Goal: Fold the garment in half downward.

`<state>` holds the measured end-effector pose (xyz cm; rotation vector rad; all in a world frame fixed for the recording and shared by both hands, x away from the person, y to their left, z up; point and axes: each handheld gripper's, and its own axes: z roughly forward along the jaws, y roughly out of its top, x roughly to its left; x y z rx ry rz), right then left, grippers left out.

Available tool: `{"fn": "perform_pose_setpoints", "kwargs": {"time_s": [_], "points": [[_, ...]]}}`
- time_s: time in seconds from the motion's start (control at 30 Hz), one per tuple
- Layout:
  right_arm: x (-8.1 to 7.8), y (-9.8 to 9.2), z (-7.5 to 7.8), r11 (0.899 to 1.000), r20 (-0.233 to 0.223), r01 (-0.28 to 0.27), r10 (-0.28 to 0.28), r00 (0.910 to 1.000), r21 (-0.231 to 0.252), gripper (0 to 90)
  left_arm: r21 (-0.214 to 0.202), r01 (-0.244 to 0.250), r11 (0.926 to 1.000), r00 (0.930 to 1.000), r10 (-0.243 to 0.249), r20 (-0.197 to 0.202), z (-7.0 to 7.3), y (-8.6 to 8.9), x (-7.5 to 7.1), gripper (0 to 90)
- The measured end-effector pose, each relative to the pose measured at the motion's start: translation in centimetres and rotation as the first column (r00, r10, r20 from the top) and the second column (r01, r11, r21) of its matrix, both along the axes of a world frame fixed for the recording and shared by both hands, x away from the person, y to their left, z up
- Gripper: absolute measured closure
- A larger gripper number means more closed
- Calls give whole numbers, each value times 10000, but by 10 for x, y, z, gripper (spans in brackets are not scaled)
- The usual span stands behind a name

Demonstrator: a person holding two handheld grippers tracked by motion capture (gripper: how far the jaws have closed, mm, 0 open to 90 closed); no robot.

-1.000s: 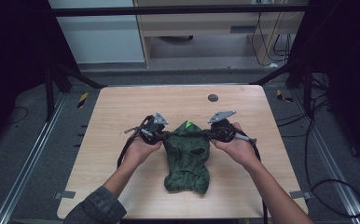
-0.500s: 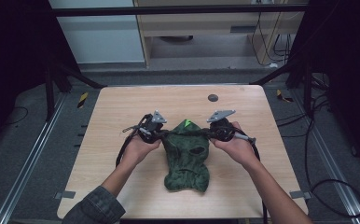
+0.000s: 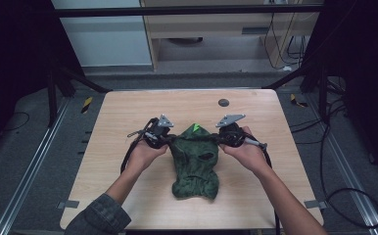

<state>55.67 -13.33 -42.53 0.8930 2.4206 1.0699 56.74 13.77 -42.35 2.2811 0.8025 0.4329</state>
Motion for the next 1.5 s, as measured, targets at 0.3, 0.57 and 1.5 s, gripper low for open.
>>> {"fn": "perform_pose_setpoints", "kwargs": {"time_s": [0.3, 0.57, 1.5], "points": [[3, 3, 4, 10000, 50, 34, -34, 10000, -39, 864, 18, -51, 10000, 10000, 51, 32, 3, 2, 1, 900], [3, 6, 7, 10000, 150, -49, 49, 9999, 47, 864, 6, -76, 10000, 9999, 76, 72, 5, 6, 0, 900], [28, 12, 6, 9999, 109, 15, -13, 9999, -104, 864, 127, -218, 9997, 9998, 217, 46, -2, 6, 19, 900]]}}
